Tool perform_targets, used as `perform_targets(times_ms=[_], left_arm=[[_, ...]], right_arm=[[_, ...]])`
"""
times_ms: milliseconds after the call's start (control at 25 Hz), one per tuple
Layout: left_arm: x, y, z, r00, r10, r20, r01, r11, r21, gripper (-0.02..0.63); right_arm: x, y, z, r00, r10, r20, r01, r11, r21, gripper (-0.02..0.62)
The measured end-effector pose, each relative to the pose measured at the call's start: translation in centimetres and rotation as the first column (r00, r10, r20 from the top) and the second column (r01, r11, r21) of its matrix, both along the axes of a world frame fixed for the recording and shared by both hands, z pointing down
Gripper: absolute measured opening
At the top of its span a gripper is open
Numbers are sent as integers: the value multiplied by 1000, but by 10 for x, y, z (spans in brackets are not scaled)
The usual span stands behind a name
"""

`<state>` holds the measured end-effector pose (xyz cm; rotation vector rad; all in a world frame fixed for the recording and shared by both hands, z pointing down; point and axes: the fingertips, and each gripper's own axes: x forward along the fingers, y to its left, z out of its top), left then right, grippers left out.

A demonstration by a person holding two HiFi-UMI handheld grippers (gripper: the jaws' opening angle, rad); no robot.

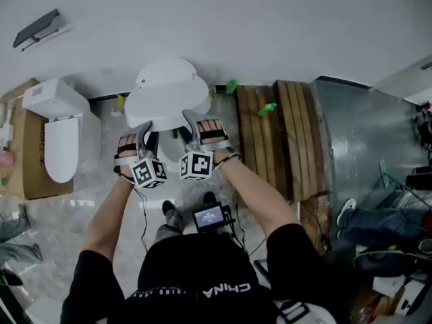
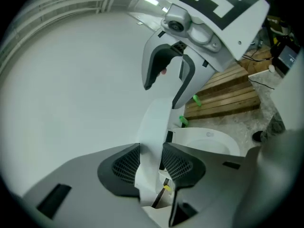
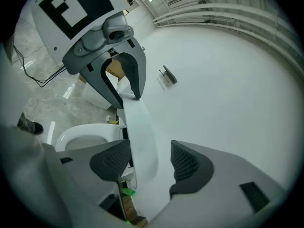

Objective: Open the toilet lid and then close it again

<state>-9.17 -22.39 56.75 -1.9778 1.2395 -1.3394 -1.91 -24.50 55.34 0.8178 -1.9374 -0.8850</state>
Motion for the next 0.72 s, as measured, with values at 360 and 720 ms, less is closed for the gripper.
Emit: perform_targets(times_ms=[360,720], left_arm=[[-4,-40,-34,996,-83,16,84,996,-27,150],[-9,-67,-49,987,-158,4,158,987,-33,150]], right_arm=[[-9,-29,-17,997,14,72,-12,1000,-23,97],[-14,-54,-33,997,-57,53,62,994,-94,98]])
